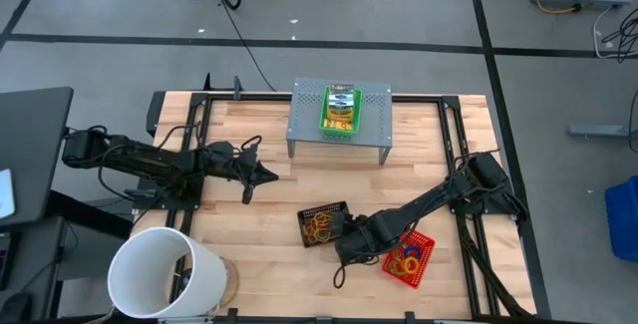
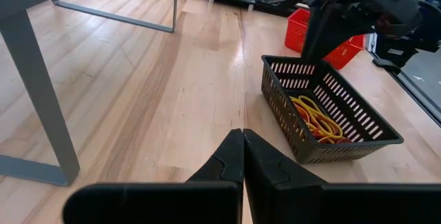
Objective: Pick & Place Office Desk Supplies
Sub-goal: Put the black bin on the shelf
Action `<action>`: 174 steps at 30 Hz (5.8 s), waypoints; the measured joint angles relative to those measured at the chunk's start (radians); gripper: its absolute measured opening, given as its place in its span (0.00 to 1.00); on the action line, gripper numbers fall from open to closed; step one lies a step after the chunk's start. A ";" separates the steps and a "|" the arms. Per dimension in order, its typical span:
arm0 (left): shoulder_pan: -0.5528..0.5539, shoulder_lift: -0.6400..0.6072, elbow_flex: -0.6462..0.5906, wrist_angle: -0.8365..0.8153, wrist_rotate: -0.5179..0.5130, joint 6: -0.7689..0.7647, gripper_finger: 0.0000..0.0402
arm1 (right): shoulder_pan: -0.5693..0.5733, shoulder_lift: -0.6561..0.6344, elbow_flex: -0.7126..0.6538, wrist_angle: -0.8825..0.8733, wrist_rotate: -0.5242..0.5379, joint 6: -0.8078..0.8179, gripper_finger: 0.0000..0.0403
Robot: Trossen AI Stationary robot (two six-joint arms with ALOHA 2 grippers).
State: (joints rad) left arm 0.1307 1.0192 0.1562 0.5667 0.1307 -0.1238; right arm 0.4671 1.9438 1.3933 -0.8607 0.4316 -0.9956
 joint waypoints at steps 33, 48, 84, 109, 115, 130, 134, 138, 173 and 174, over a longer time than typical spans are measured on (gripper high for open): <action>0.000 0.000 0.000 0.000 0.000 0.001 0.00 | -0.086 0.000 -0.183 0.300 -0.097 -0.355 0.12; 0.000 0.000 0.000 0.002 0.000 0.005 0.00 | -0.043 -0.001 -0.142 0.163 -0.088 0.121 0.01; 0.000 0.000 0.000 0.005 0.001 0.016 0.00 | -0.130 -0.002 0.339 -0.710 -0.237 1.299 0.00; 0.000 0.000 0.000 0.005 0.001 0.027 0.00 | -0.152 -0.003 0.339 -0.705 -0.144 0.938 0.00; 0.000 0.000 0.000 0.005 0.001 0.022 0.00 | -0.135 -0.003 0.339 -0.633 -0.096 0.755 0.00; 0.000 0.000 0.000 0.018 0.001 -0.007 0.00 | -0.255 -0.003 0.339 -0.236 -0.035 0.388 0.00; 0.000 0.000 0.000 0.029 0.001 -0.009 0.00 | -0.297 -0.003 0.339 -0.182 -0.014 0.286 0.00; 0.000 0.000 0.000 0.029 0.001 -0.010 0.00 | -0.323 -0.003 0.339 -0.138 -0.017 0.217 0.00; -0.049 0.001 0.167 0.025 0.314 -0.372 0.47 | -0.167 0.023 0.338 -0.299 -0.069 -0.009 0.00; -0.056 0.001 0.194 -0.053 0.316 -0.305 0.51 | -0.168 0.022 0.333 -0.289 -0.068 -0.022 0.00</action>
State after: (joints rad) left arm 0.0750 1.0199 0.3499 0.5138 0.4469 -0.4291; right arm 0.2995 1.9657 1.7261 -1.1493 0.3641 -1.0180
